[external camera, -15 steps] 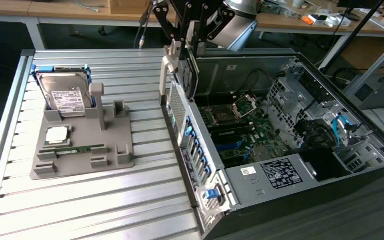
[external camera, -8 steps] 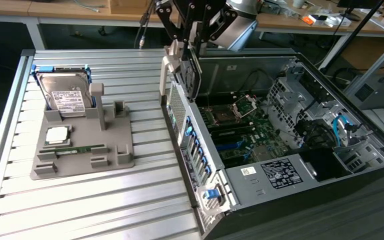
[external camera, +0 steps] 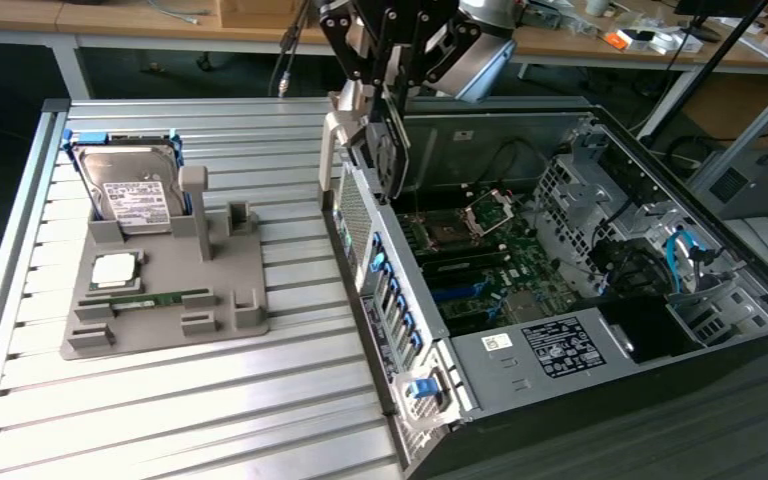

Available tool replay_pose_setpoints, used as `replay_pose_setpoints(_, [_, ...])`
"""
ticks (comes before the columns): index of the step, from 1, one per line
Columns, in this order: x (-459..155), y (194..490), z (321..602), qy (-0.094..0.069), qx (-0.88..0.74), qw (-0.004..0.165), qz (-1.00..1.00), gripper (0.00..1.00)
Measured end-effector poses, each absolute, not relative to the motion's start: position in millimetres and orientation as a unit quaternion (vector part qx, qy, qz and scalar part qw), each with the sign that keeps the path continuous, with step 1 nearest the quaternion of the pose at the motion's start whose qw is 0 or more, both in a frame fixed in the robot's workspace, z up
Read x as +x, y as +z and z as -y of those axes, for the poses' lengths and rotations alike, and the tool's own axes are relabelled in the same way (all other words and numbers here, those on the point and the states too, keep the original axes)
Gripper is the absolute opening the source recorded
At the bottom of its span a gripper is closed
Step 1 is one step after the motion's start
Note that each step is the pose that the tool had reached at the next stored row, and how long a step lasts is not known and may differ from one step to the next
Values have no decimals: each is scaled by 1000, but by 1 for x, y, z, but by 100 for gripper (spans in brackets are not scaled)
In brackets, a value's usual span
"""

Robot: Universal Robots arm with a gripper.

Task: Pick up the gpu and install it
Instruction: 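Pick up the gpu and move the gpu toward the slot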

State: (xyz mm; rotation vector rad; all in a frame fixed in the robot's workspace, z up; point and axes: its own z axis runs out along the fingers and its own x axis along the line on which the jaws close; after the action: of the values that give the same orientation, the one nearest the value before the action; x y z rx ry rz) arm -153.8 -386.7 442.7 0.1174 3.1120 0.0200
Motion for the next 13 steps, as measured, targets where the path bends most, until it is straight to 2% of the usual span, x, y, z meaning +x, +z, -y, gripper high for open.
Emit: replay_pose_setpoints(13, [-143,442,388,6,38,14,-999,27])
